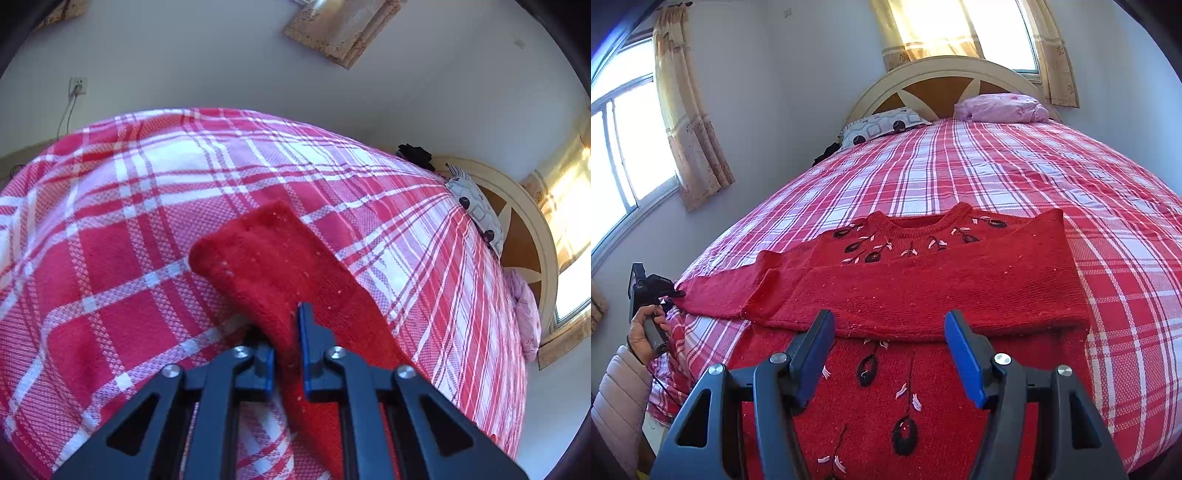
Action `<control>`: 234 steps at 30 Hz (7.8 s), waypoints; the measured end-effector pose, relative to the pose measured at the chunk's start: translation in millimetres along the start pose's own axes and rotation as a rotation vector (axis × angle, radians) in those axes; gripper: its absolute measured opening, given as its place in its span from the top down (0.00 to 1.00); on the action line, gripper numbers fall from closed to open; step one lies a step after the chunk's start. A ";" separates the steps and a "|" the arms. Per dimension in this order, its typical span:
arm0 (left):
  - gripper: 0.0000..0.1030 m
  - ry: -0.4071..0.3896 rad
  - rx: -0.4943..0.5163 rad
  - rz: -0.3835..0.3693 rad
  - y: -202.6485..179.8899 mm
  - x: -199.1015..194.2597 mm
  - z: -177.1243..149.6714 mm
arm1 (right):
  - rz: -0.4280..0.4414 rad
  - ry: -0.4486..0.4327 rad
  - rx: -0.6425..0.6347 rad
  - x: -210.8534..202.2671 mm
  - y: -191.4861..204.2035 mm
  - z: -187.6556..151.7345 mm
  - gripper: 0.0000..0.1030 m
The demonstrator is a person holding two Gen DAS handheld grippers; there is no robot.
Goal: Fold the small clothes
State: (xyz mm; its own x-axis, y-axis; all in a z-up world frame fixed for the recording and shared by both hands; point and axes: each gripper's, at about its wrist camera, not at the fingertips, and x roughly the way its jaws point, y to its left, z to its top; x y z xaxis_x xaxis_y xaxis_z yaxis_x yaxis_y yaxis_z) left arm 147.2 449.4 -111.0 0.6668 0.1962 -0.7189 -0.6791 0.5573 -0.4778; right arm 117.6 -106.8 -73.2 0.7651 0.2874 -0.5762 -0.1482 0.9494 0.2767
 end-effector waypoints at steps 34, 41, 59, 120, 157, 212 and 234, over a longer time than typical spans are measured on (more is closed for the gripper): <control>0.91 -0.154 0.387 -0.155 -123.5 -64.3 -48.4 | 0.011 0.024 0.084 0.3 -13.2 -12.5 0.39; 0.91 -0.120 0.577 -0.348 -199.5 -88.7 -102.2 | 0.016 0.032 0.093 0.3 -16.7 -13.4 0.39; 0.91 -0.051 0.580 -0.303 -193.7 -71.3 -130.7 | -0.019 -0.016 0.363 -14.4 -107.8 -15.1 0.39; 0.25 0.204 0.804 -0.268 -197.1 -58.9 -249.9 | -0.239 0.191 0.022 124.4 -172.2 89.7 0.79; 0.13 0.127 0.798 -0.189 -170.4 -61.9 -218.9 | -0.126 0.149 -0.018 17.7 -144.3 9.6 0.89; 0.07 -0.014 0.642 -0.072 -82.8 -70.4 -127.3 | 0.441 0.310 -0.025 205.2 110.3 65.4 0.22; 0.07 -0.006 0.585 -0.101 -76.3 -72.3 -117.5 | 0.523 0.202 -0.082 174.2 153.3 128.9 0.91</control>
State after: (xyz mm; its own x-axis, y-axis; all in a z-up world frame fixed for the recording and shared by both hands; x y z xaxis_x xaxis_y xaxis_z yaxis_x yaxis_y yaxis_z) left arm 114.7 297.9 -81.9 0.7225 0.1227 -0.6804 -0.3312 0.9253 -0.1849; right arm 309.0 72.5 -32.0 0.4432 0.7330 -0.5161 -0.5297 0.6786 0.5088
